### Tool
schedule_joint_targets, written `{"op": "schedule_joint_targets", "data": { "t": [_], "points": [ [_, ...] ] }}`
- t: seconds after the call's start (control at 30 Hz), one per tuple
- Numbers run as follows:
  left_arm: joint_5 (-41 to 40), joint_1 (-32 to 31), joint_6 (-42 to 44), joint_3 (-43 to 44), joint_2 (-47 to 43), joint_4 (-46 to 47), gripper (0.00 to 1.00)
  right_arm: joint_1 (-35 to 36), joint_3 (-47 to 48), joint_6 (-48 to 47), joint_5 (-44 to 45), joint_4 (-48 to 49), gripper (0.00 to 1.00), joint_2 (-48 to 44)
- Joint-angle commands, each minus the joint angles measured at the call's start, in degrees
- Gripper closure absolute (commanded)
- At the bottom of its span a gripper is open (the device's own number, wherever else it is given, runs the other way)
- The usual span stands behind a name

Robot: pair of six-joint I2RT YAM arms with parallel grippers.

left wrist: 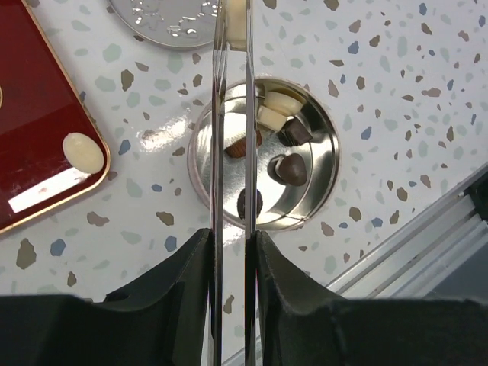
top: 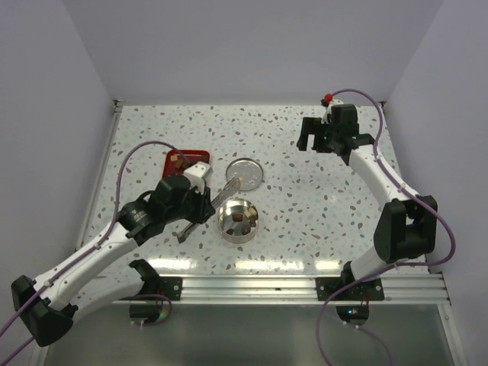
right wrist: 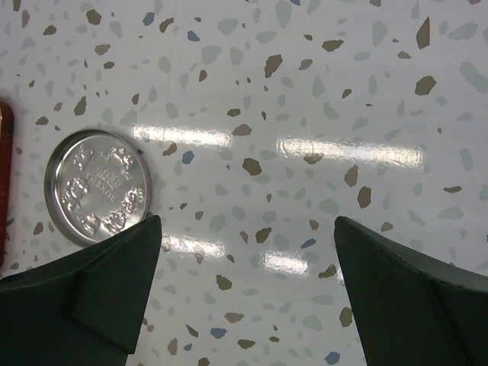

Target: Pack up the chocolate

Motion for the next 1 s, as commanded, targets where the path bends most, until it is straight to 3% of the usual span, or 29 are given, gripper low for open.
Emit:
{"op": "schedule_joint_targets", "data": {
  "t": [0.0,0.3,0.67,0.97],
  "points": [
    [2.2,-1.0,-4.2,-0.4,-3.2,-2.0,0.67,-0.1,1.9,0.3,-0.6,-0.3,0.01,-0.9],
    [8.0,-3.7,-7.6,-2.9,-6.0,-6.9,0.67,-0.1,1.5,0.4,-0.8,-0.3,0.01,-1.1],
    [5.5,-5.5,-7.9,-2.4,-6.0,-9.4,0.59,-0.1,1.0,0.7,-1.1,0.0,0.01,-1.2],
    [2.2,-5.5,-7.6,-0.3,-5.1,-9.0,0.6,-0.1,1.2,0.4,-0.9,-0.4,0.01,-1.5]
  ]
}}
